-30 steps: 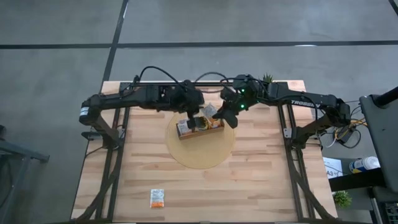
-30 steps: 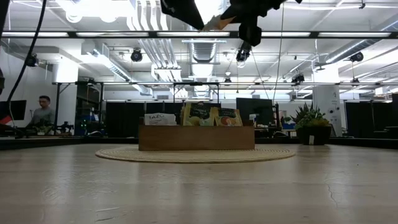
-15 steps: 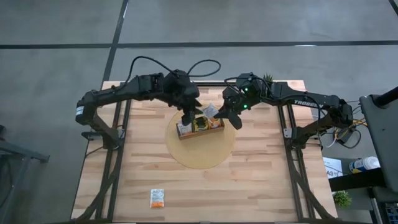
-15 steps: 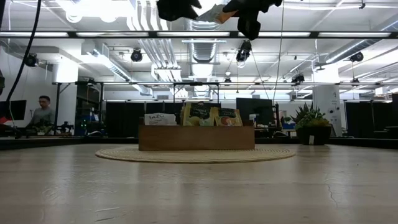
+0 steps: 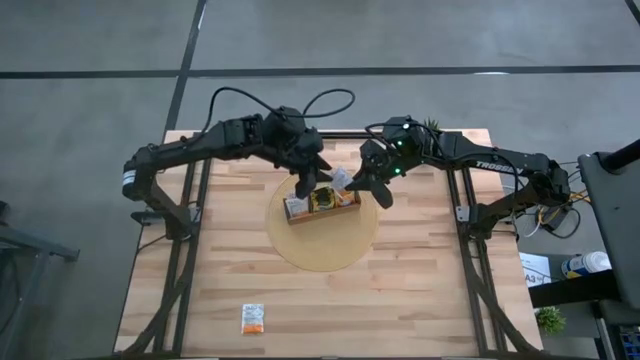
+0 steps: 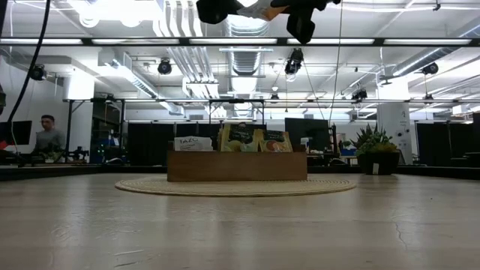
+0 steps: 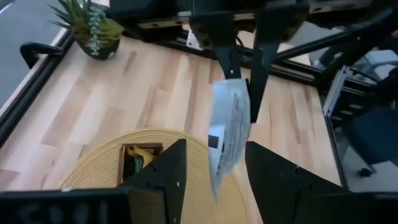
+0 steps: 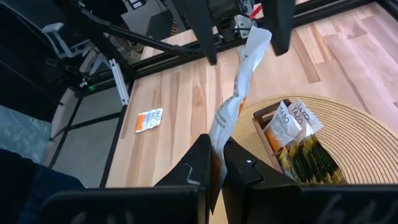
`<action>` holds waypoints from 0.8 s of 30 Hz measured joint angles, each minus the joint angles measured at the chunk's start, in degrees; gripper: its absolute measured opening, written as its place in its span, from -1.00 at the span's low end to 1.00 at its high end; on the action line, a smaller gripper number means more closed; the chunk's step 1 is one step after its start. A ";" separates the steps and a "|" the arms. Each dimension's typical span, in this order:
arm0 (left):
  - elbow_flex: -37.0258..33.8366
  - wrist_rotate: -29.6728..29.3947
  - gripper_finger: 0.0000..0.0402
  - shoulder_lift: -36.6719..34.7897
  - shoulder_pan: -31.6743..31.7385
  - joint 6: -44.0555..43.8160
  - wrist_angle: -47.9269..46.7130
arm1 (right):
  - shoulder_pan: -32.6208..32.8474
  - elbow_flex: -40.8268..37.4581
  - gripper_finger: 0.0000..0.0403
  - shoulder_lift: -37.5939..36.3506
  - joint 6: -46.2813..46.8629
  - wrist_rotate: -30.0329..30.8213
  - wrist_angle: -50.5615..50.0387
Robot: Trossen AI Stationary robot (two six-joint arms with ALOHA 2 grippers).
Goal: Pick & Place Tea
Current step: Put the white tea bag into the left section of the wooden organizer
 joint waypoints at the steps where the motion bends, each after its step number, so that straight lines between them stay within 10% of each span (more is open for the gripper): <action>1: 0.00 -0.04 -0.22 0.00 0.11 -0.13 0.19 | 0.00 0.00 -0.94 0.00 0.00 -0.02 0.04; 18: 0.00 4.78 -0.25 0.00 0.15 -0.84 3.43 | 1.01 0.00 -0.94 0.00 0.24 -1.47 4.76; 24: 0.00 7.99 -0.59 0.01 0.15 -0.83 3.39 | 1.03 0.00 -0.94 0.02 0.13 -1.44 4.76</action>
